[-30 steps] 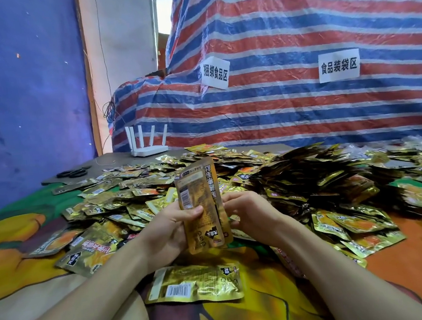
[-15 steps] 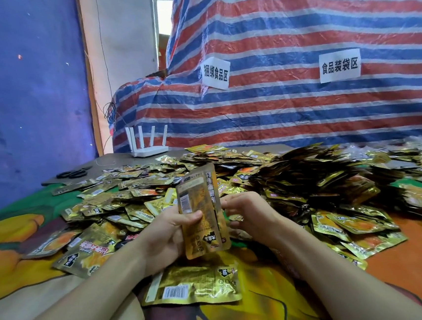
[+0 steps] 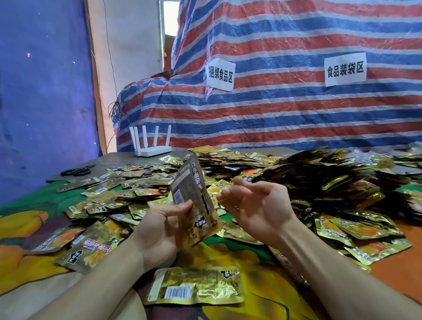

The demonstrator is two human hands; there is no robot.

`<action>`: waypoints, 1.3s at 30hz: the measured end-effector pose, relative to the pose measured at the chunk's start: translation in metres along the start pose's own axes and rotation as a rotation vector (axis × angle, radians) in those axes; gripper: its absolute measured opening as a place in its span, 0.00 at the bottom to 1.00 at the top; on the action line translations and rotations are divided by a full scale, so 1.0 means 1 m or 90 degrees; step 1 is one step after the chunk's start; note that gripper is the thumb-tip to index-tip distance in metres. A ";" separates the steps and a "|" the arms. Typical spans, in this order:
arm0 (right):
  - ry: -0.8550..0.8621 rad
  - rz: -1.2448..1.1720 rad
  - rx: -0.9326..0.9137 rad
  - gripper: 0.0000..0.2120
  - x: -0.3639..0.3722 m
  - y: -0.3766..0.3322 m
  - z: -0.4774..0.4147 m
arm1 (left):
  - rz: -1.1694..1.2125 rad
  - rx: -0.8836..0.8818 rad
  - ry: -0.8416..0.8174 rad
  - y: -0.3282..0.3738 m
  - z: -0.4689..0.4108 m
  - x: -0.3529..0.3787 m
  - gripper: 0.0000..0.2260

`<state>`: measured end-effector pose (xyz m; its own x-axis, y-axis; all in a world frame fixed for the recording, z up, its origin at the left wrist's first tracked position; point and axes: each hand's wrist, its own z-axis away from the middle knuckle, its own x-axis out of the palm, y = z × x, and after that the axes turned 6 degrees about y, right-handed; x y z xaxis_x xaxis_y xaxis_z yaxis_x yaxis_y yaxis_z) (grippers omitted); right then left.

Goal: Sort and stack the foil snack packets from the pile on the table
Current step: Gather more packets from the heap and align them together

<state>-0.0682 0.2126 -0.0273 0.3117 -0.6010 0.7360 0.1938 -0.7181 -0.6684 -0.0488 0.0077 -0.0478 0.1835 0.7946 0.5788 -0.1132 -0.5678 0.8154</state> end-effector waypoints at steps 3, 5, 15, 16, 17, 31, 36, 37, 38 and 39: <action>-0.007 0.016 -0.025 0.21 0.003 0.002 -0.003 | -0.005 -0.002 -0.004 0.000 0.000 0.001 0.15; 0.012 0.120 -0.023 0.22 0.004 0.008 -0.005 | -0.013 0.000 -0.001 -0.001 -0.001 0.002 0.16; 0.085 0.292 -0.073 0.34 0.006 0.024 -0.004 | 0.111 0.113 0.231 0.002 -0.014 0.001 0.14; 0.079 0.310 -0.065 0.34 0.008 0.029 -0.004 | 0.113 0.125 0.243 0.001 -0.015 0.002 0.14; 0.073 0.323 -0.057 0.34 0.010 0.035 -0.004 | 0.115 0.132 0.253 0.001 -0.014 0.003 0.14; 0.003 0.318 -0.150 0.32 0.024 0.062 -0.005 | 0.054 0.134 0.211 -0.009 -0.011 0.017 0.14; 0.019 0.346 -0.220 0.37 0.025 0.063 -0.003 | 0.044 0.104 0.187 -0.011 -0.007 0.018 0.14; 0.025 0.359 -0.234 0.38 0.025 0.062 -0.001 | 0.042 0.091 0.179 -0.013 -0.006 0.019 0.14; 0.030 0.366 -0.245 0.39 0.026 0.062 -0.001 | 0.041 0.079 0.170 -0.014 -0.006 0.020 0.14; 0.037 0.371 -0.253 0.39 0.027 0.061 0.000 | 0.040 0.071 0.161 -0.014 -0.006 0.021 0.14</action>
<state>-0.0479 0.1530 -0.0485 0.2094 -0.9362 0.2822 -0.3466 -0.3409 -0.8738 -0.0491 0.0337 -0.0473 -0.0713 0.7777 0.6246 -0.0064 -0.6265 0.7794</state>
